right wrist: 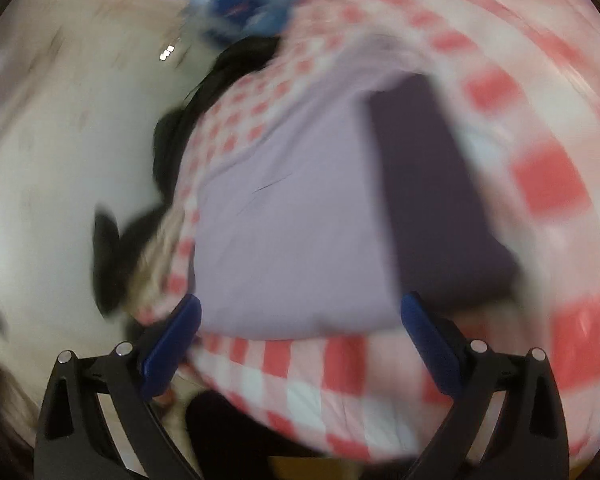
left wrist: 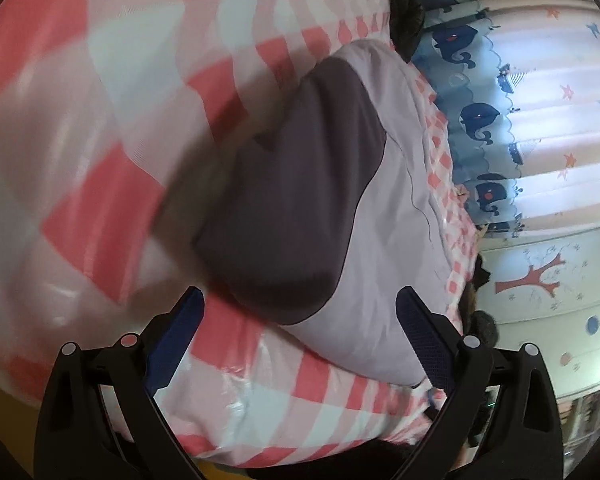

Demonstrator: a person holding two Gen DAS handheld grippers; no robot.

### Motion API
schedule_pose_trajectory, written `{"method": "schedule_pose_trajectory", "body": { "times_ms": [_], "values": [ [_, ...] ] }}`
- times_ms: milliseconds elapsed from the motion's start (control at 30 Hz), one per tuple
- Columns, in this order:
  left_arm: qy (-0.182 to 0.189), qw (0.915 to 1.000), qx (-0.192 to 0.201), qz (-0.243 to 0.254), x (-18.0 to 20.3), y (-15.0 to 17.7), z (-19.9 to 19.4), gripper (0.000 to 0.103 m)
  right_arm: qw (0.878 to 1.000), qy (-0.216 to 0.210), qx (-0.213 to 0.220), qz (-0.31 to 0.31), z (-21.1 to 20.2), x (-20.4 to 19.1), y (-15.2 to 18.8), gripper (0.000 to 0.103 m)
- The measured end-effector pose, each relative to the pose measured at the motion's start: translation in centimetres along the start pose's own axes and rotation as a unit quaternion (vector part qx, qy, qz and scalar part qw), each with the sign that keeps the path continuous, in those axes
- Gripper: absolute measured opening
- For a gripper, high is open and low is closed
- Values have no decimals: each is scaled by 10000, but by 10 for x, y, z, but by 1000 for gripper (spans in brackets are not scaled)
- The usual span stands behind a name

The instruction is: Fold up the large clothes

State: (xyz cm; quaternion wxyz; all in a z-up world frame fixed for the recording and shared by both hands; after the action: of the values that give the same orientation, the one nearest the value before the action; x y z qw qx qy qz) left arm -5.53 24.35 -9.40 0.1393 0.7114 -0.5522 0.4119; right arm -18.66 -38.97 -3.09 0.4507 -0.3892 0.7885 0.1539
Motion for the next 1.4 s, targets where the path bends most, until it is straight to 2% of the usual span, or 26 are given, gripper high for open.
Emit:
{"method": "schedule_pose_trajectory", "body": {
  "times_ms": [167, 300, 367, 433, 500, 533, 600, 667, 833, 967, 1000, 1067, 1167, 1200, 1267, 1300, 1333, 1367, 1400],
  "values": [
    [3, 9999, -37, -125, 3, 0, 24, 93, 9964, -96, -13, 837, -3, 41, -5, 96],
    [-51, 9995, -24, -300, 6, -10, 34, 93, 9919, -119, -14, 1267, 11, 62, -19, 96],
    [167, 9992, 107, -352, 13, -16, 26, 93, 9892, -144, 10, 1461, 17, 70, -26, 97],
    [443, 9985, 291, -157, 26, -20, 13, 93, 9891, -447, 201, 1391, 15, 63, -29, 98],
    [597, 9974, 385, 100, 38, -22, 5, 93, 9898, -911, 484, 984, 4, 47, -26, 98],
    [575, 9978, 324, 118, 39, -23, 7, 93, 9914, -865, 502, 847, 1, 45, -26, 98],
    [436, 9989, 172, 10, 33, -25, 17, 93, 9935, -451, 281, 1012, 6, 55, -24, 98],
    [347, 9993, 107, -108, 24, -27, 27, 93, 9925, -254, 99, 1190, 14, 68, -22, 98],
    [258, 9990, 85, -349, 12, -25, 37, 93, 9920, -423, 332, 1140, 17, 70, -35, 97],
    [136, 9997, 127, -132, 27, -26, 35, 93, 9936, -486, 646, 785, 16, 50, -34, 97],
    [45, 9999, 100, -100, 29, -28, 38, 93, 9952, -284, 600, 724, 19, 52, -34, 98],
    [-37, 9998, 106, -169, 26, -31, 40, 94, 9932, -135, 314, 1115, 37, 69, -39, 98],
    [-123, 9994, 190, -258, 23, -31, 42, 93, 9863, -380, 492, 1531, 34, 84, -46, 98],
    [-188, 9994, 203, -217, 22, -31, 41, 91, 9830, -655, 611, 1604, 30, 85, -48, 97],
    [-643, 9978, 178, -15, 24, -29, 40, 66, 9803, -874, 679, 1635, 28, 85, -49, 96],
    [-720, 9972, 181, 62, 24, -29, 37, 63, 9826, -881, 715, 1470, 26, 80, -49, 94],
    [-683, 9975, 177, 59, 23, -30, 35, 52, 9842, -862, 720, 1367, 25, 76, -49, 87],
    [-587, 9982, 147, 31, 22, -32, 32, 46, 9867, -834, 734, 1187, 22, 69, -48, 79],
    [-520, 9986, 119, 26, 20, -33, 30, 44, 9882, -770, 767, 1076, 19, 64, -48, 65]
  ]
}}
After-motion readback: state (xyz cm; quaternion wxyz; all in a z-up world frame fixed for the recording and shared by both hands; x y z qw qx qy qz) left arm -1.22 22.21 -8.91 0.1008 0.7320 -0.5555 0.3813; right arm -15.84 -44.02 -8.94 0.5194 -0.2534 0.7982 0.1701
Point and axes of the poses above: each gripper's, at about its wrist camera, not at the fingertips, and z roughly the way its jaws point, x to its right, y to its underside, the point moved 1 cm from there along z, roughly the way its jaws point, and after that the axes turned 10 degrees about z, right-handed, at the moved point
